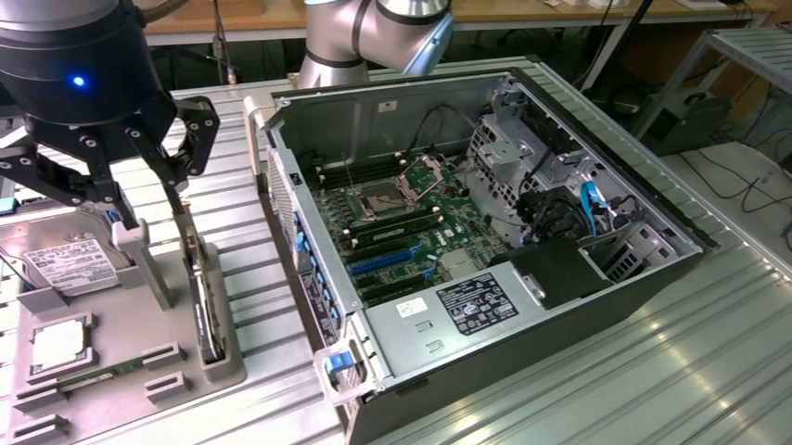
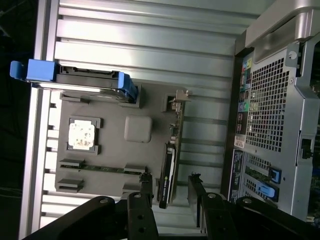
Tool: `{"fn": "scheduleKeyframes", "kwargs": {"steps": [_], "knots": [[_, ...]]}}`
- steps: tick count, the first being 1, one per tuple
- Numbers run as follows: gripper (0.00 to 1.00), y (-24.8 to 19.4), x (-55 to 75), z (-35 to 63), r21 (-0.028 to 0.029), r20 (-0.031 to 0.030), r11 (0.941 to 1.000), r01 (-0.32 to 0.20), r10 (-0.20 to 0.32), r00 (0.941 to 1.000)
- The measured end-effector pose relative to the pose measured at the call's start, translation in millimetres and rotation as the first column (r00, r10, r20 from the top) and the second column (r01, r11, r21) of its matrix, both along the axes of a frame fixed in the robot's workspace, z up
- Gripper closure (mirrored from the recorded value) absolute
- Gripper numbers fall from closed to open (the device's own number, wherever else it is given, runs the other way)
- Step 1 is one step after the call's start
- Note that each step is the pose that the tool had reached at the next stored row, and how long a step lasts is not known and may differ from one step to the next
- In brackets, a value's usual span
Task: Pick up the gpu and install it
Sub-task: 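Pick up the gpu and move the gpu toward the slot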
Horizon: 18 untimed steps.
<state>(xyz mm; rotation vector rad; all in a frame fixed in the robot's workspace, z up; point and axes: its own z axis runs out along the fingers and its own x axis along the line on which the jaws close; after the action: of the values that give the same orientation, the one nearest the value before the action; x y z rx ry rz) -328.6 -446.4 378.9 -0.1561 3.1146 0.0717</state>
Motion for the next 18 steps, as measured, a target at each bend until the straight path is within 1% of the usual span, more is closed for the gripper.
{"fn": "scheduleKeyframes", "kwargs": {"steps": [11, 18], "knots": [[0.58, 0.0, 0.0, -6.9, 0.0000, 0.0000, 1.0000, 0.009, -0.009, 1.0000], [0.58, 0.0, 0.0, -13.9, -0.0001, 0.0000, 0.9999, 0.012, -0.012, 0.9999]]}}
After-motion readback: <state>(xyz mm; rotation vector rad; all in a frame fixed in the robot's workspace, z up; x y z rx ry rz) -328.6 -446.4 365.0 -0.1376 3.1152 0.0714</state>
